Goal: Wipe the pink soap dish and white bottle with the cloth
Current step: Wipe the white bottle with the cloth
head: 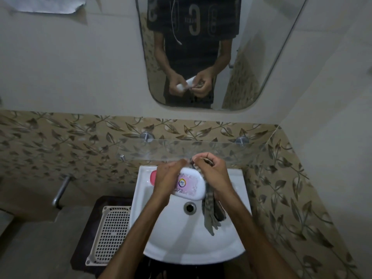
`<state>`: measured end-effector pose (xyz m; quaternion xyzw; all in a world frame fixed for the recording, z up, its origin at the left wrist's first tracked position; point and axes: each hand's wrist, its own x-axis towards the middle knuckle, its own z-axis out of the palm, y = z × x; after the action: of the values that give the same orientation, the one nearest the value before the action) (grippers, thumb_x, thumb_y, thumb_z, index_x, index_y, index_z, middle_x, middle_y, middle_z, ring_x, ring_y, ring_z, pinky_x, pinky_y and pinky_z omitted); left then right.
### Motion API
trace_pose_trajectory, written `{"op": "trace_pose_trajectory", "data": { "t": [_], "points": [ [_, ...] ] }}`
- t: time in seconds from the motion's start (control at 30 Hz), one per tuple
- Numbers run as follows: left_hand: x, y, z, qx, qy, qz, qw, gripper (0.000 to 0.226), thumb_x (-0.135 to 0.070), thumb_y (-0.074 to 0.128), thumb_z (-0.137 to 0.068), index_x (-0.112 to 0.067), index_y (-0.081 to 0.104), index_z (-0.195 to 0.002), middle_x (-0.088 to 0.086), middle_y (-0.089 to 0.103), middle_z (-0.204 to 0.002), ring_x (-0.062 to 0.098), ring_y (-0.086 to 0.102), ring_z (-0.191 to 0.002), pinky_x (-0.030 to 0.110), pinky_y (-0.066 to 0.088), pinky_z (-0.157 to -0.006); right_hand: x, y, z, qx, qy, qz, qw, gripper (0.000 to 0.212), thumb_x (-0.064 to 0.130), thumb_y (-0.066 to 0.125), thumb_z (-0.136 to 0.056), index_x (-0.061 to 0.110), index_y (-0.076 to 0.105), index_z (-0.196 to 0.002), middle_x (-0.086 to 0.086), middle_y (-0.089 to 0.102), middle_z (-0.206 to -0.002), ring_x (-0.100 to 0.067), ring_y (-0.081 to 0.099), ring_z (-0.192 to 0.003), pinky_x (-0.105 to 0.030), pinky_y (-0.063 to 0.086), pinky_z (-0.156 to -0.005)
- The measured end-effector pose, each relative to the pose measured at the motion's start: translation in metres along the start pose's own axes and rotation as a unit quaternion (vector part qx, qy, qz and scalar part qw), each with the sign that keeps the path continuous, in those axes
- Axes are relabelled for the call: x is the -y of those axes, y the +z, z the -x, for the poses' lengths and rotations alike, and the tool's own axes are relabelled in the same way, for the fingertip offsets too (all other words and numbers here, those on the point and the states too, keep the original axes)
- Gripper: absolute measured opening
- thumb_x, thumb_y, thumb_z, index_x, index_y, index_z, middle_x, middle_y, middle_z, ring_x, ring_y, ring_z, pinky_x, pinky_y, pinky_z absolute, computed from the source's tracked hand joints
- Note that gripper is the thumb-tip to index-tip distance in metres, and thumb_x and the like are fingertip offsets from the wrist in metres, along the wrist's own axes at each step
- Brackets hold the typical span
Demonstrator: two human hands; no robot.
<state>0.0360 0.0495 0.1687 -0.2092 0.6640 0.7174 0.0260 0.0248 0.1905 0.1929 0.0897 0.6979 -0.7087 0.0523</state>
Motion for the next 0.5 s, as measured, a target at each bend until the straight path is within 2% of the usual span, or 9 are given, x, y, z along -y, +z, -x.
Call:
{"op": "trace_pose_trajectory", "data": {
  "t": [0.07,0.13,0.2,0.3,0.4,0.5],
  "points": [
    [0.008,0.003,-0.005,-0.072,-0.031,0.055,0.995,0.03,-0.025,0.072,-0.09,-0.016,0.058,-0.064,0.004,0.063,-0.056,0.015,0.064,-0.046,0.02,0.046,-0.042,-0.003,0.01,0.006,-0.091,-0.101,0.114,0.984,0.006,0.017,0.074,-0.091,0.02,0.071,-0.087,0.004,0.074,-0.091,-0.012,0.07,-0.079,-0.026,0.057,-0.071],
    [0.014,0.004,-0.009,-0.11,-0.076,0.106,0.985,0.024,-0.025,0.071,-0.086,-0.014,0.059,-0.068,0.008,0.064,-0.06,0.018,0.066,-0.048,0.023,0.05,-0.043,-0.012,0.019,0.017,-0.158,-0.211,0.218,0.94,0.007,0.02,0.075,-0.091,0.023,0.068,-0.089,0.007,0.065,-0.098,-0.009,0.066,-0.083,-0.024,0.055,-0.072],
    [0.014,0.002,-0.01,-0.124,-0.096,0.121,0.98,0.02,-0.027,0.071,-0.08,-0.011,0.061,-0.072,0.011,0.065,-0.064,0.022,0.066,-0.05,0.026,0.053,-0.045,-0.024,0.025,0.028,-0.189,-0.29,0.265,0.9,0.006,0.021,0.075,-0.092,0.022,0.069,-0.093,0.008,0.062,-0.1,-0.005,0.062,-0.081,-0.023,0.054,-0.068],
    [0.016,-0.004,-0.011,-0.16,-0.123,0.164,0.966,0.022,-0.022,0.067,-0.088,-0.01,0.059,-0.071,0.01,0.064,-0.062,0.018,0.065,-0.042,0.024,0.051,-0.042,-0.044,0.024,0.04,-0.189,-0.361,0.267,0.873,0.008,0.019,0.073,-0.094,0.016,0.073,-0.101,0.004,0.068,-0.107,-0.005,0.065,-0.087,-0.018,0.055,-0.07],
    [0.025,-0.003,-0.009,-0.152,-0.152,0.167,0.962,0.025,-0.027,0.064,-0.096,-0.01,0.063,-0.077,0.008,0.068,-0.059,0.017,0.066,-0.042,0.024,0.051,-0.043,-0.051,0.022,0.04,-0.182,-0.386,0.262,0.865,0.008,0.012,0.072,-0.095,0.011,0.075,-0.102,-0.001,0.071,-0.106,-0.008,0.068,-0.09,-0.021,0.057,-0.073],
    [0.03,0.005,-0.001,-0.134,-0.165,0.176,0.961,0.026,-0.03,0.062,-0.098,-0.01,0.065,-0.082,0.0,0.069,-0.051,0.013,0.066,-0.04,0.023,0.051,-0.04,-0.033,0.02,0.018,-0.161,-0.29,0.225,0.916,0.007,0.015,0.067,-0.098,0.02,0.072,-0.095,0.007,0.068,-0.097,-0.005,0.065,-0.084,-0.028,0.056,-0.071]
  ]
}}
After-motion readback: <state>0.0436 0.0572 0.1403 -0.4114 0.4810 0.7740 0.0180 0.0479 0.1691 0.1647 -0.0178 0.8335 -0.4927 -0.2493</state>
